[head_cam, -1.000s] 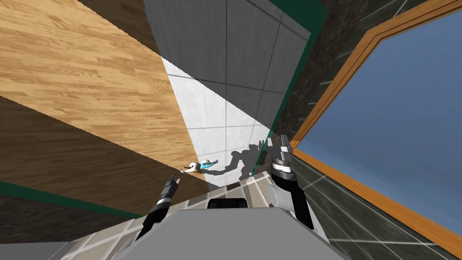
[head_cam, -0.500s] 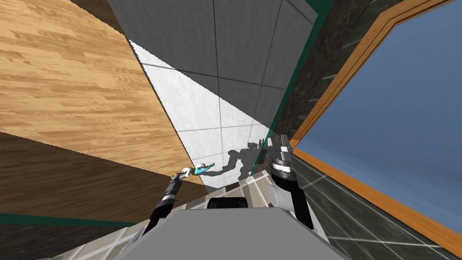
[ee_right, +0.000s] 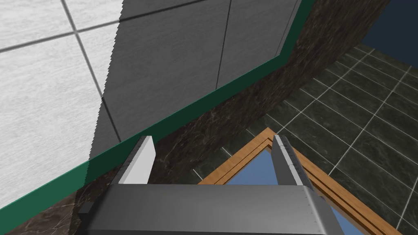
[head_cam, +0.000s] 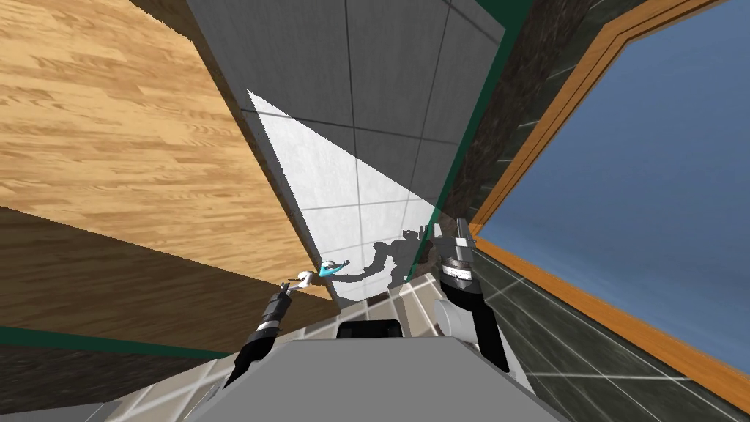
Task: Pull the door open
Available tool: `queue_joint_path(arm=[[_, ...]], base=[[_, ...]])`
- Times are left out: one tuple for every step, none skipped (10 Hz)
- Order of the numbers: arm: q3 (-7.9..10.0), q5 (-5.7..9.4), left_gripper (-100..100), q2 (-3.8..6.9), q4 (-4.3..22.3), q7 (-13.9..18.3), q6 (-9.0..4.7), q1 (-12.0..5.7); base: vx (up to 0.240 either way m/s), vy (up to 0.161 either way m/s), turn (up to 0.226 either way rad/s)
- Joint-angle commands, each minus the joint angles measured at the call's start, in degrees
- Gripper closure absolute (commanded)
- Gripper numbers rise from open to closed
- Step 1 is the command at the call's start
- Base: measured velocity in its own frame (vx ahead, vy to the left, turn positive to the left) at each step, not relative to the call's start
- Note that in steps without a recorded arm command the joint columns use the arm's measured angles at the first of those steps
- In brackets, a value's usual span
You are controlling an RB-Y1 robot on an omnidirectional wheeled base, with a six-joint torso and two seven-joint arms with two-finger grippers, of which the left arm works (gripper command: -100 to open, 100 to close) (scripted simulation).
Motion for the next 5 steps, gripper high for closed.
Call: queue_joint_path(arm=[[0.89,0.34,100,0.91,0.6,0.2,0.15,1.55],[0.79,0.26,100,1.46,0.7,0.7,-0.43,2.28],[0.79,0.26,100,1.46,0.7,0.7,-0.43,2.28],[-0.03,-0.20,100,2.09,0.7,1.6,-1.67,3.12],[-0.52,-0.46,100,2.25,0.6,2.0,-2.22,3.34]], base=[[-0.190,-0.016,-0.002],[-0.171,-0.020,-0.048],[-0.134,-0.020,-0.035],[-0.153,-0.034,-0.137],[-0.184,-0.001,-0.151]])
